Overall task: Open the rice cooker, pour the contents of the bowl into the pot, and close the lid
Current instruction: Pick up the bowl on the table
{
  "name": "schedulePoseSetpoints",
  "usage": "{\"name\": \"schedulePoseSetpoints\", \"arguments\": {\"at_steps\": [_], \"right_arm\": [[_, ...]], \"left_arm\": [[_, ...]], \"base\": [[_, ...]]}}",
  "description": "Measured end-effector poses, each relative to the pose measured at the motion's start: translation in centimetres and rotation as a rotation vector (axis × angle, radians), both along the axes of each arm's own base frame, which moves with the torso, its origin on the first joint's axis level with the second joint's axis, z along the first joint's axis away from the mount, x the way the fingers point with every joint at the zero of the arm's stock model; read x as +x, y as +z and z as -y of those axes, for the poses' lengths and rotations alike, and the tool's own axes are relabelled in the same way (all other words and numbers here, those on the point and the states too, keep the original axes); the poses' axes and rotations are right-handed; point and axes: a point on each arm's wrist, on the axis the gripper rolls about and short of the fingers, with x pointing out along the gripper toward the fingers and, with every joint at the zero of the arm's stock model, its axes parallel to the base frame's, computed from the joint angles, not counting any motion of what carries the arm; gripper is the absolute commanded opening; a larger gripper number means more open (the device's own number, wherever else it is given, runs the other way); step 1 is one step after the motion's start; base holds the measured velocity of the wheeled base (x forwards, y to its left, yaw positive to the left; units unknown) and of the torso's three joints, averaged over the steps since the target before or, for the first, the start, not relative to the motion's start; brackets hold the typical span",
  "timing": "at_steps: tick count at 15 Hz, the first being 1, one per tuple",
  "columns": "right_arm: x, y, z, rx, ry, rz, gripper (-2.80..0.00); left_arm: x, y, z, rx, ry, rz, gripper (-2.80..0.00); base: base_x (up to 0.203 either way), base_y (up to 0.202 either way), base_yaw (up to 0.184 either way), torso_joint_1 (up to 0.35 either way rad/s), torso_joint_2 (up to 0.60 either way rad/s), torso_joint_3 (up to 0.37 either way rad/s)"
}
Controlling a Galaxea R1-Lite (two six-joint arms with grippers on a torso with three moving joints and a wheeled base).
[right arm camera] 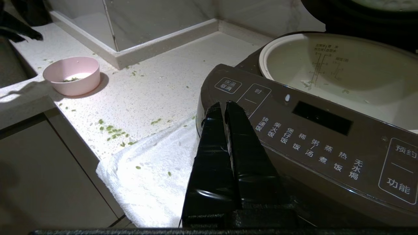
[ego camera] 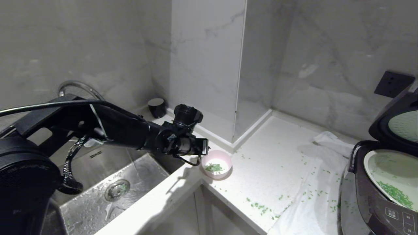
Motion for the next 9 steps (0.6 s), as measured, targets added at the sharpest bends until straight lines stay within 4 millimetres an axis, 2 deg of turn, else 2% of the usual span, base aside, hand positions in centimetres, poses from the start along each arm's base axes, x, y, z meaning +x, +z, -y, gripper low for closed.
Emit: {"name": "schedulePoseSetpoints", "arguments": {"at_steps": [5,9], "right_arm": [[0.0,0.0,0.0,0.0,0.0,0.0,-2.8],[0.0,0.0,0.0,0.0,0.0,0.0,-2.8]], "left_arm": [[1.5,-2.8,1.0,0.021,0.002,-0.033,0.0],[1.6,-4.6,1.5,0.044,-0.008,-0.064,0.0]], "base": [[0.0,0.0,0.0,0.0,0.0,0.0],[0.0,0.0,0.0,0.0,0.0,0.0]]}}
